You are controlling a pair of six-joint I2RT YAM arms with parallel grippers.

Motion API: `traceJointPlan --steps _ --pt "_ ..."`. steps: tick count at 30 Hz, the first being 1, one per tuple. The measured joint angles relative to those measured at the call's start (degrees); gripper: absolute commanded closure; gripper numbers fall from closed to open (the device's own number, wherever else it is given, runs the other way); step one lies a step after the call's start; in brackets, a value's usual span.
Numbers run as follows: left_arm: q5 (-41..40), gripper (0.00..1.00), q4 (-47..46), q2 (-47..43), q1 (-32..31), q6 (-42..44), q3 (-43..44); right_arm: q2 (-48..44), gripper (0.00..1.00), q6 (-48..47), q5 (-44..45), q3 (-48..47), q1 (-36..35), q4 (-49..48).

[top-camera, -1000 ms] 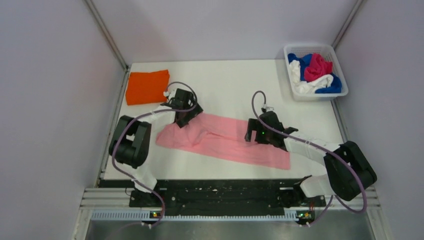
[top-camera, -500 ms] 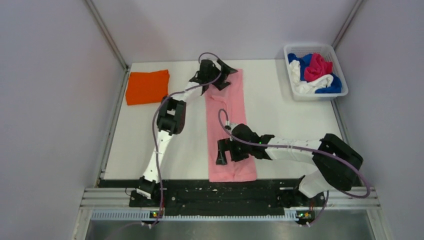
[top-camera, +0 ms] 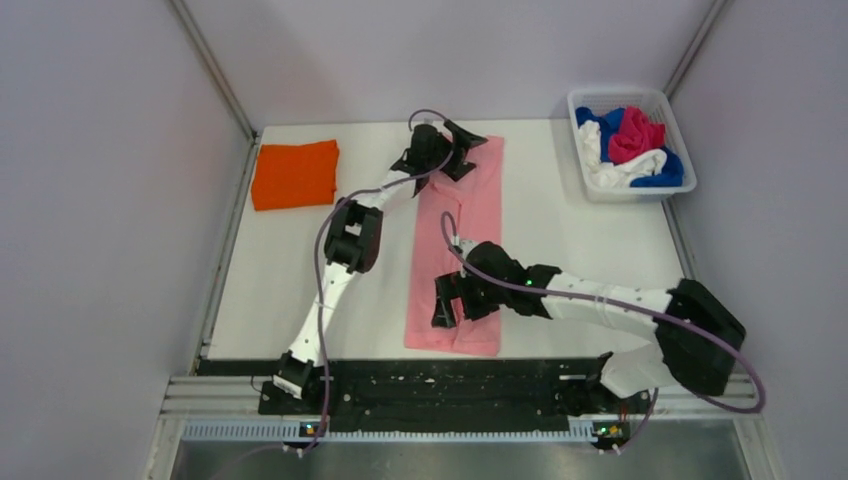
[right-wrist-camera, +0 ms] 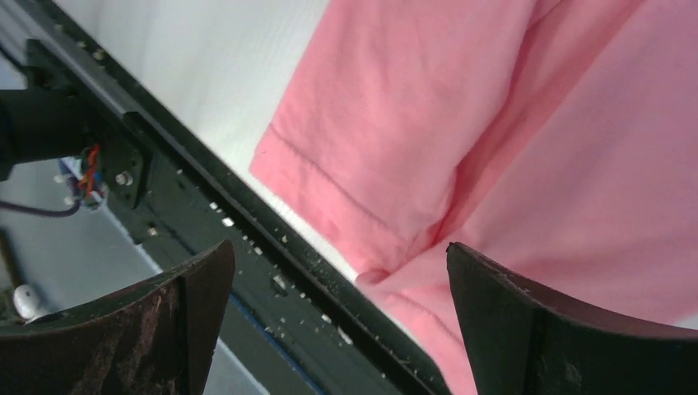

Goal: Fold and stack the t-shirts
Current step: Rotate the tshirt 90 degrees

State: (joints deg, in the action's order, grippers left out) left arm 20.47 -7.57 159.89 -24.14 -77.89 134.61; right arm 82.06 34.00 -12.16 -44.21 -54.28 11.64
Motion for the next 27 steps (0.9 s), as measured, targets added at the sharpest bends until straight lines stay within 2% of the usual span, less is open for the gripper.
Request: traceJointPlan --steps 7,11,15,19,22,23,27 --pt "-2.3 0.01 7.3 -3.2 1.3 5.6 -0.3 -21.7 0.01 0.9 5.6 5.6 0.0 0.1" --pt "-3.9 0.01 14.9 -8.5 2.1 12.7 -2.3 -29.0 0.01 4.2 10.6 9.6 0.6 2.1" --pt "-3.5 0.01 20.6 -18.2 2.7 20.9 -7.3 -34.4 0.01 7.9 13.2 14.1 2.3 5.1" --pt "-1.2 0.01 22.6 -35.4 2.7 27.7 -21.4 -36.6 0.03 10.4 13.9 16.4 3.4 6.9" --pt "0.7 0.01 22.3 -51.2 2.1 30.7 -37.7 -36.5 0.05 11.9 13.5 17.6 3.5 7.0" --pt "0.8 0.01 21.8 -56.2 1.7 31.5 -43.5 -36.3 0.09 12.3 13.3 17.9 3.5 7.1" --pt "-3.1 0.01 21.5 -73.2 -3.5 33.4 -65.3 -34.4 0.13 12.6 10.8 19.5 3.8 7.0"
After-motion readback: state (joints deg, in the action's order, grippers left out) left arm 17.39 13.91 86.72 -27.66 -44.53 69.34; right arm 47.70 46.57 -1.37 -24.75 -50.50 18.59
